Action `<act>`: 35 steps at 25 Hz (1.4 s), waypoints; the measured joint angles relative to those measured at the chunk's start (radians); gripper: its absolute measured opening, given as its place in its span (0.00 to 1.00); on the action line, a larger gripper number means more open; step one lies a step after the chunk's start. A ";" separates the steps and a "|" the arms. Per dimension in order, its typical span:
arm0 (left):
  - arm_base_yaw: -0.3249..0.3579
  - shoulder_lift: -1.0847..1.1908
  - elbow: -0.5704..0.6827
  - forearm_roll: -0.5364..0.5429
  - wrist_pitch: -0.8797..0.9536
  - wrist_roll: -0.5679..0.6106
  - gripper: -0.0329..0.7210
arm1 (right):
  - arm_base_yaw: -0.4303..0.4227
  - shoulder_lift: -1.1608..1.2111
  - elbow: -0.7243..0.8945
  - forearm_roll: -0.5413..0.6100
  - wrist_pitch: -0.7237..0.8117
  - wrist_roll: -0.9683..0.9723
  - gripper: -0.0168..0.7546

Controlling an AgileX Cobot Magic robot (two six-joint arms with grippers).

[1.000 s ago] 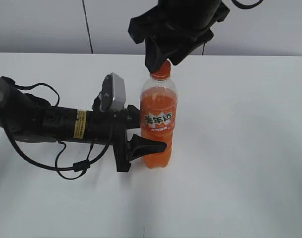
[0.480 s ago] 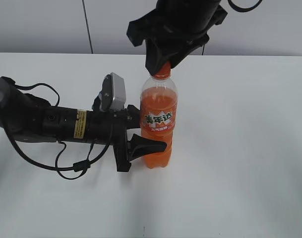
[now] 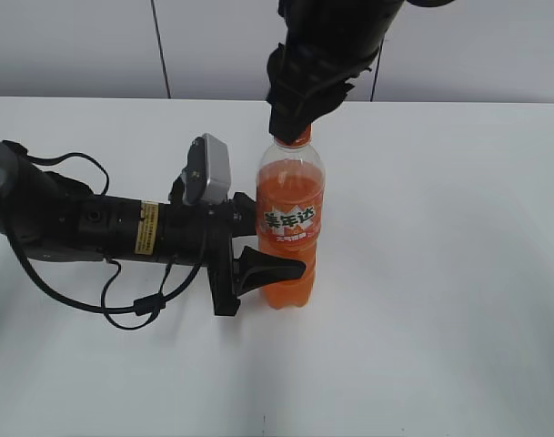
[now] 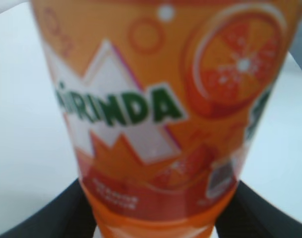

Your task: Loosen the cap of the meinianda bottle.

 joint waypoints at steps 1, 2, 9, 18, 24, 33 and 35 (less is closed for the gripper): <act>0.000 0.000 0.000 0.000 0.000 0.000 0.59 | 0.000 0.000 0.000 0.000 0.000 -0.103 0.37; 0.000 0.000 0.000 0.000 0.000 0.000 0.59 | 0.000 0.000 0.000 0.001 0.000 -0.208 0.37; 0.000 0.000 0.000 0.001 0.000 0.005 0.59 | 0.000 0.000 -0.002 0.005 0.007 -0.783 0.37; -0.001 0.000 0.000 0.001 0.000 0.006 0.59 | 0.000 0.000 -0.003 0.006 0.009 -1.054 0.37; -0.001 0.000 0.000 0.004 0.000 0.007 0.59 | 0.000 0.000 -0.003 0.026 0.009 -1.095 0.37; 0.000 0.000 0.000 0.006 -0.002 0.007 0.59 | 0.000 0.000 -0.003 0.046 0.008 -1.024 0.44; 0.000 0.000 0.000 0.004 -0.001 0.004 0.59 | 0.000 -0.004 -0.003 0.057 0.006 -1.005 0.50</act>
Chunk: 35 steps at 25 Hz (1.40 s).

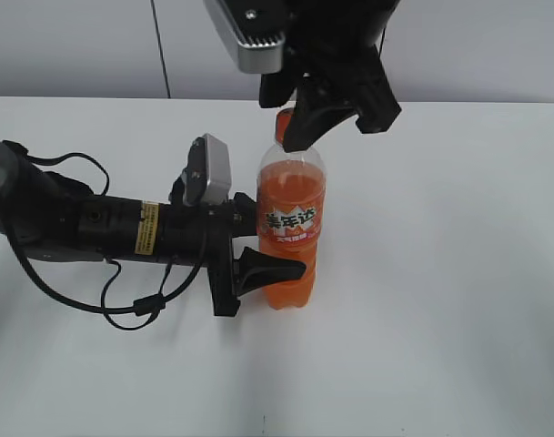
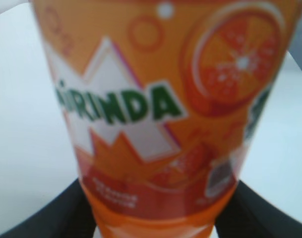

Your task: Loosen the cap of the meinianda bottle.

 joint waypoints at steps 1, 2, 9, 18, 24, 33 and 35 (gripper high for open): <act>0.000 0.000 0.000 0.000 0.000 0.000 0.59 | 0.000 -0.004 0.000 0.001 0.000 0.004 0.53; 0.000 0.000 0.000 0.000 0.000 0.000 0.59 | 0.000 -0.009 0.000 0.002 0.000 0.006 0.55; 0.000 0.000 0.000 0.000 0.000 -0.001 0.59 | 0.000 -0.057 0.000 0.007 0.000 0.203 0.59; 0.000 0.000 0.000 -0.001 0.001 -0.002 0.59 | 0.000 -0.069 0.000 0.009 0.000 1.036 0.59; 0.000 0.000 0.000 -0.001 0.001 -0.004 0.59 | 0.000 -0.069 0.000 -0.005 0.000 1.383 0.59; 0.000 0.000 0.000 -0.002 0.001 -0.004 0.59 | 0.000 -0.064 0.000 -0.067 0.000 1.542 0.59; 0.000 0.000 0.000 -0.002 0.001 -0.004 0.59 | 0.000 -0.056 0.000 -0.066 0.000 1.545 0.59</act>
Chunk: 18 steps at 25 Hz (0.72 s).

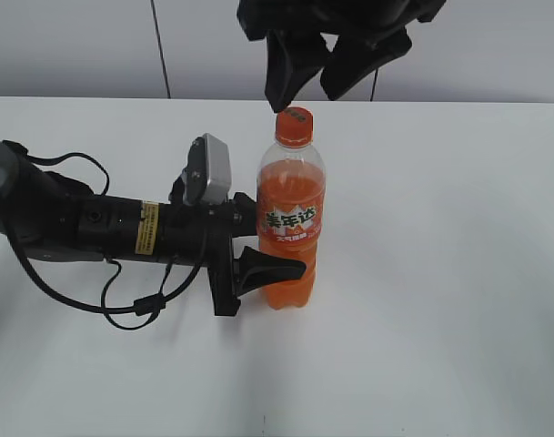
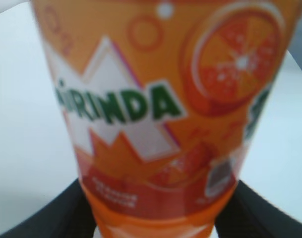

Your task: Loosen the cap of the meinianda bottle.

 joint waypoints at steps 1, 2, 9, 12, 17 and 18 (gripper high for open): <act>0.000 0.000 0.000 0.000 0.001 0.000 0.59 | 0.000 0.005 0.000 0.000 0.000 0.000 0.59; 0.000 0.000 0.000 0.000 0.001 0.000 0.59 | 0.000 0.011 0.000 0.001 0.000 0.001 0.59; 0.000 0.000 0.000 0.000 0.001 0.000 0.59 | 0.000 0.037 0.000 0.002 -0.001 0.001 0.59; 0.000 0.000 0.000 0.000 0.001 0.000 0.59 | 0.000 0.047 0.000 0.002 -0.003 0.002 0.59; 0.000 0.000 0.000 0.000 0.001 0.000 0.59 | 0.000 0.050 0.000 0.002 -0.016 0.002 0.59; 0.000 0.000 0.000 0.000 0.001 0.000 0.59 | 0.000 0.050 0.000 0.002 -0.016 0.002 0.59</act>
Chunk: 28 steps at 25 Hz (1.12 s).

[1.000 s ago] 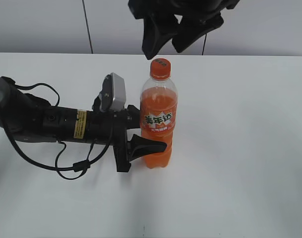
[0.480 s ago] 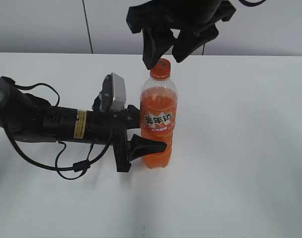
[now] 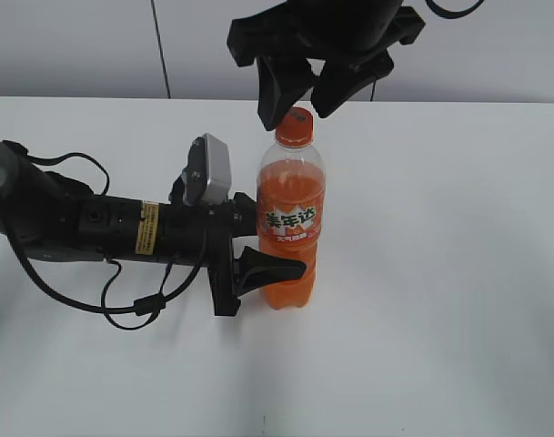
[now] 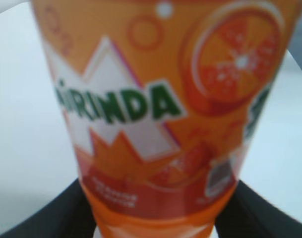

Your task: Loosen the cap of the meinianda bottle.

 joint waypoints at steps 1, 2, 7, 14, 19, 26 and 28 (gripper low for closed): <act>0.000 0.000 0.000 0.000 0.000 0.000 0.59 | 0.000 0.000 0.000 0.000 0.000 0.000 0.59; 0.000 0.000 0.000 0.000 0.000 0.000 0.59 | 0.000 0.000 0.000 0.000 0.000 0.000 0.59; 0.000 0.000 0.000 0.000 0.000 0.000 0.59 | 0.000 0.018 0.000 0.001 0.005 0.000 0.59; 0.000 0.000 0.000 0.000 0.000 0.000 0.59 | 0.000 0.039 0.000 0.007 0.006 0.000 0.59; 0.000 0.000 0.000 0.000 0.000 0.000 0.59 | 0.000 0.039 0.000 0.008 0.007 0.000 0.59; 0.000 0.000 0.000 0.000 0.000 0.000 0.59 | 0.000 0.039 -0.031 0.008 0.008 0.000 0.59; 0.000 0.000 0.000 0.000 0.000 0.000 0.59 | 0.000 0.039 -0.056 0.013 0.008 0.000 0.59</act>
